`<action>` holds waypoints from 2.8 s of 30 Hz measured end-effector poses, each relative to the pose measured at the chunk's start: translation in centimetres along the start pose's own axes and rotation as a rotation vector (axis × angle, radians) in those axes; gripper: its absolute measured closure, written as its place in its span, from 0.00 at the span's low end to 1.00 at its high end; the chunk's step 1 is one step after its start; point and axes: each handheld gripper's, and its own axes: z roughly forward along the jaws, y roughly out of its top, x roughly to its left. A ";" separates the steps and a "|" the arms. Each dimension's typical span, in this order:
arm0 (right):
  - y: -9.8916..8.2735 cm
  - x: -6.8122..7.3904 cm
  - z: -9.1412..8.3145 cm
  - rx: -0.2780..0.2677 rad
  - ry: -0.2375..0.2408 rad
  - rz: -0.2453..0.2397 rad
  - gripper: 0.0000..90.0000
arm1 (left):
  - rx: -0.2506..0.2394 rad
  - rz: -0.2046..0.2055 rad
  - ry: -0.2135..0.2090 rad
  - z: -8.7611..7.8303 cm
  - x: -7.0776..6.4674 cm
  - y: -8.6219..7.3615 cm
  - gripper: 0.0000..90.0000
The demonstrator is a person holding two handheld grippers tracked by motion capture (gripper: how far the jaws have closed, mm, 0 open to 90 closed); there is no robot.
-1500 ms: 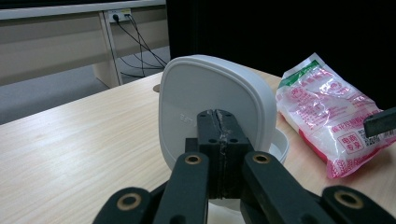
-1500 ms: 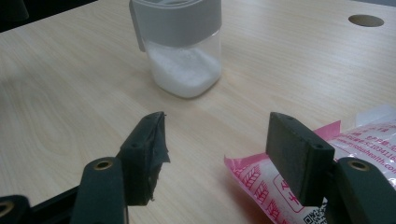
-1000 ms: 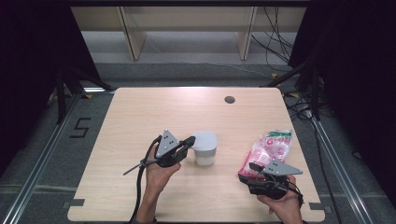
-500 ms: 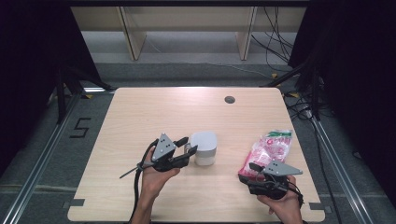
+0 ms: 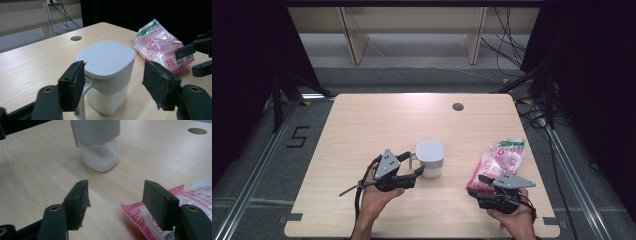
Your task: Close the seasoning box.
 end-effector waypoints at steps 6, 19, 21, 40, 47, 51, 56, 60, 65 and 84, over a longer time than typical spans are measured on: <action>0.0 0.0 0.1 -0.011 0.007 0.000 0.43 | 0.003 0.008 -0.003 -0.1 -0.3 -0.5 0.32; -0.1 -0.3 0.3 -0.013 0.013 -0.026 0.42 | 0.017 0.005 0.007 -0.8 -0.8 -1.7 0.31; -0.1 -0.3 0.3 -0.012 0.014 -0.029 0.41 | 0.017 0.008 0.006 -0.9 -0.8 -1.9 0.30; -0.1 -0.4 0.5 -0.004 0.012 -0.007 0.37 | 0.017 -0.001 0.028 -1.7 -1.7 -3.2 0.29; -0.2 -0.1 0.5 0.006 0.022 0.012 0.37 | 0.023 -0.001 0.032 -1.9 -2.0 -3.9 0.29; -0.2 0.0 0.5 0.007 0.019 0.012 0.37 | 0.020 -0.007 0.029 -1.9 -2.2 -4.3 0.29; -0.1 0.0 0.4 0.019 0.009 -0.005 0.37 | 0.014 -0.015 0.043 -2.1 -2.3 -4.8 0.29; -0.2 0.0 0.4 0.015 0.014 -0.008 0.37 | 0.020 -0.019 0.048 -2.2 -2.5 -5.2 0.29; -0.2 0.0 0.5 0.005 0.020 -0.022 0.37 | 0.033 -0.014 0.041 -2.2 -2.9 -5.5 0.29; -0.2 0.3 0.7 0.017 0.024 -0.039 0.37 | 0.061 -0.025 0.010 -2.4 -4.2 -7.0 0.28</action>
